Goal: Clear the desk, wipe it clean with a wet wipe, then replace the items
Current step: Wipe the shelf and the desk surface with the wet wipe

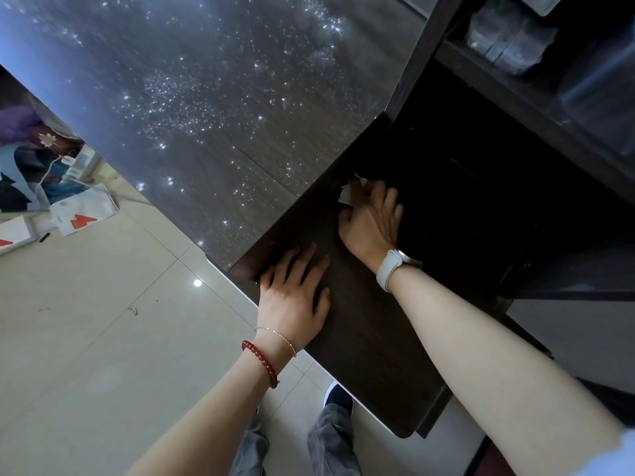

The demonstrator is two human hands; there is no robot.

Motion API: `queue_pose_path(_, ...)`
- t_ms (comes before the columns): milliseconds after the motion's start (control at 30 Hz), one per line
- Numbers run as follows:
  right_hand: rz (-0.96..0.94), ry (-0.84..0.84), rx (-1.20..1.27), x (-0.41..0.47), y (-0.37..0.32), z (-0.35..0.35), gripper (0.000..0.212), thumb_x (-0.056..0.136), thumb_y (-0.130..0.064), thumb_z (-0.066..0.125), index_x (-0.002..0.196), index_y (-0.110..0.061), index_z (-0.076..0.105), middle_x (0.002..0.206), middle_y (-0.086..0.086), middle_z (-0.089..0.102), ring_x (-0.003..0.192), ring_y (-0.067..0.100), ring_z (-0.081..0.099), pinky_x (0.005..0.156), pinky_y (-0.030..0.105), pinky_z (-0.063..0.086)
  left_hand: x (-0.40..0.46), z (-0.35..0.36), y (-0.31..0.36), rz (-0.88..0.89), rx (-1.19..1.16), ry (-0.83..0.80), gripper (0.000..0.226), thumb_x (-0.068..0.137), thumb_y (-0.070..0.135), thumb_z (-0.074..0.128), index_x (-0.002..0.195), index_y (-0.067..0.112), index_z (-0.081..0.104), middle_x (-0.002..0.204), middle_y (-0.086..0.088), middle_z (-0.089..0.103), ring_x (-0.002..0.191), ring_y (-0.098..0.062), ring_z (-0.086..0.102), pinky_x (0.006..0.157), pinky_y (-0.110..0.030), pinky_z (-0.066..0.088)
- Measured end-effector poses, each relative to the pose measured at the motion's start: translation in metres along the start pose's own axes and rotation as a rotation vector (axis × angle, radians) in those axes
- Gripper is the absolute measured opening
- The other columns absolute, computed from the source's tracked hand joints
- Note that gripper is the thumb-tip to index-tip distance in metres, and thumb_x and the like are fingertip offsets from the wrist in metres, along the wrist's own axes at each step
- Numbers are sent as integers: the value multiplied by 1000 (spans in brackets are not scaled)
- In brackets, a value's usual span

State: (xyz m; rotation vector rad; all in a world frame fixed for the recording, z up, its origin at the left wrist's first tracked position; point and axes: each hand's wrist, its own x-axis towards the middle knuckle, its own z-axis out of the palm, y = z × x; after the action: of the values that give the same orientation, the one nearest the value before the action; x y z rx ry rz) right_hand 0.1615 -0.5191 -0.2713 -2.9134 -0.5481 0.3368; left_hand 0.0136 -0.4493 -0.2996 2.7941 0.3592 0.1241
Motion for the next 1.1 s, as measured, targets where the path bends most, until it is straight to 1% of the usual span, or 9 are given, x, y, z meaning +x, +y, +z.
queue_pose_path(200, 67, 12, 81, 8, -4, -1, 53, 85, -21, 48, 137, -17, 35, 133, 15, 35, 119, 35, 31, 93, 40, 29, 1, 0, -1, -3, -4, -18, 46, 79, 40, 40, 118, 22, 57, 127, -5, 58, 118, -23, 36, 87, -45, 45)
queue_pose_path(400, -120, -28, -22, 7, 11, -6, 54, 87, -20, 48, 139, -14, 35, 134, 15, 37, 119, 35, 32, 92, 40, 30, 0, 0, 0, -9, -7, -30, 47, 79, 39, 40, 119, 22, 57, 127, -5, 58, 119, -23, 36, 88, -45, 45)
queue_pose_path(600, -211, -74, -58, -11, 5, 1, 53, 86, -16, 47, 138, -15, 36, 135, 15, 38, 119, 35, 34, 93, 42, 28, -3, -3, -2, 7, -48, -76, 46, 81, 37, 41, 120, 19, 57, 130, -7, 56, 122, -23, 38, 89, -40, 44)
queue_pose_path(700, -286, -92, -59, -17, 4, 1, 52, 84, -12, 49, 136, -13, 41, 135, 17, 41, 120, 38, 35, 93, 43, 29, -10, -6, -9, 69, -90, -82, 45, 82, 30, 41, 120, 13, 58, 131, -10, 54, 125, -27, 44, 98, -35, 34)
queue_pose_path(767, -383, -108, -28, -22, 3, 2, 50, 81, -8, 48, 132, -11, 48, 130, 19, 47, 118, 40, 40, 92, 45, 31, -16, -9, -14, 92, -129, -49, 42, 84, 26, 42, 117, 7, 60, 129, -14, 55, 126, -29, 42, 106, -32, 25)
queue_pose_path(833, -462, -117, -41, -25, 5, 3, 50, 79, -9, 45, 129, -11, 52, 128, 18, 51, 116, 40, 43, 91, 43, 31, -21, -13, -17, 62, -140, -21, 40, 85, 24, 42, 114, 4, 61, 125, -16, 57, 126, -26, 38, 108, -31, 21)
queue_pose_path(1000, -505, -71, -229, -18, 14, -6, 51, 78, -17, 34, 124, -18, 56, 125, 8, 59, 112, 31, 54, 82, 35, 27, -21, -18, -20, 13, -150, -30, 40, 84, 23, 40, 110, 4, 63, 118, -15, 61, 121, -26, 44, 105, -34, 32)
queue_pose_path(1033, -476, -59, -241, -17, 14, -9, 52, 78, -18, 33, 126, -18, 55, 128, 8, 57, 115, 30, 53, 83, 35, 26, -20, -18, -19, 4, -147, -38, 40, 84, 24, 40, 109, 5, 64, 117, -15, 62, 120, -28, 48, 102, -37, 38)
queue_pose_path(1100, -383, -77, -264, -16, 12, -14, 52, 84, -18, 39, 137, -16, 41, 144, 9, 41, 130, 29, 38, 93, 37, 26, -19, -19, -18, -10, -138, -49, 40, 83, 24, 40, 108, 6, 64, 115, -14, 63, 116, -32, 54, 97, -45, 42)
